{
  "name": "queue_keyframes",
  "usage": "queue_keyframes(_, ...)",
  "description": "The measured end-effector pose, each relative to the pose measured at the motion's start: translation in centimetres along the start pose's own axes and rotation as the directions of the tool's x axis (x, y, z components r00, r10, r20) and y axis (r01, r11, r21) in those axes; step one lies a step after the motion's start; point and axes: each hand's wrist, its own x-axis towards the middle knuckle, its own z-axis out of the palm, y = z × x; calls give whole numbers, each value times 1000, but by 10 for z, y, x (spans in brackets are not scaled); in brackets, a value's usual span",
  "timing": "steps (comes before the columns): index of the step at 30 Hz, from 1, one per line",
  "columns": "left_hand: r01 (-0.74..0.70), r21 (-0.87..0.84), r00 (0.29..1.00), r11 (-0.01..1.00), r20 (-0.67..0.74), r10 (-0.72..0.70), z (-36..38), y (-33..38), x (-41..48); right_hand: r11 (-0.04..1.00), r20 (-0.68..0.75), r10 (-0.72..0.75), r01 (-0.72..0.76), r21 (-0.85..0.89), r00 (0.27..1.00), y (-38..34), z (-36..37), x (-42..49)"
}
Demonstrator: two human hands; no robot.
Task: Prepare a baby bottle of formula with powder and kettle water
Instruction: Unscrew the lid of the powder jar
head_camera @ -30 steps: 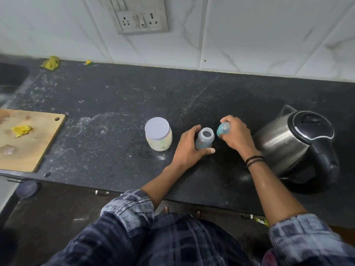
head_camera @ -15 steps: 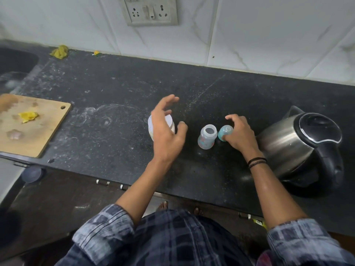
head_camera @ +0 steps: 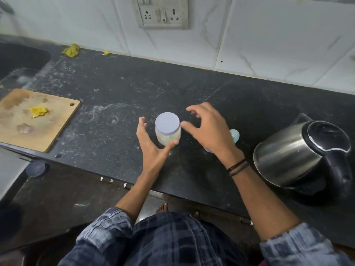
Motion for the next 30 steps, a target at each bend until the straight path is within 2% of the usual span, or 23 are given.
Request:
queue_keyframes(3, 80, -3, 995, 997, 63, -79, 0, -6, 3, 995, 170, 7, 10, -101, 985, -18, 19, 9)
queue_keyframes(8, 125, 66, 980, 990, 150, -134, 7, -9, 14, 966, 243, 20, 44, -256, 970, -27, 46, 22)
queue_keyframes(11, 78, 85, 979, 993, 181, -92, 11, -13, 28, 954, 300, 47, 46, -297, 953, -26, 56, 26)
queue_keyframes(15, 10, 61, 982, 998, 187, -21, 13, -16, 37, 950, 297, 45, 51, -307, 954, -27, 60, 33)
queue_keyframes(25, 38, 87, 986, 996, 159, -51, 13, -18, 40, 904, 258, 6, 106, -415, 966, -32, 72, 40)
queue_keyframes(30, 39, 92, 991, 995, 124, -51, 15, -18, 39, 887, 164, -8, 82, -455, 987, -29, 86, 36)
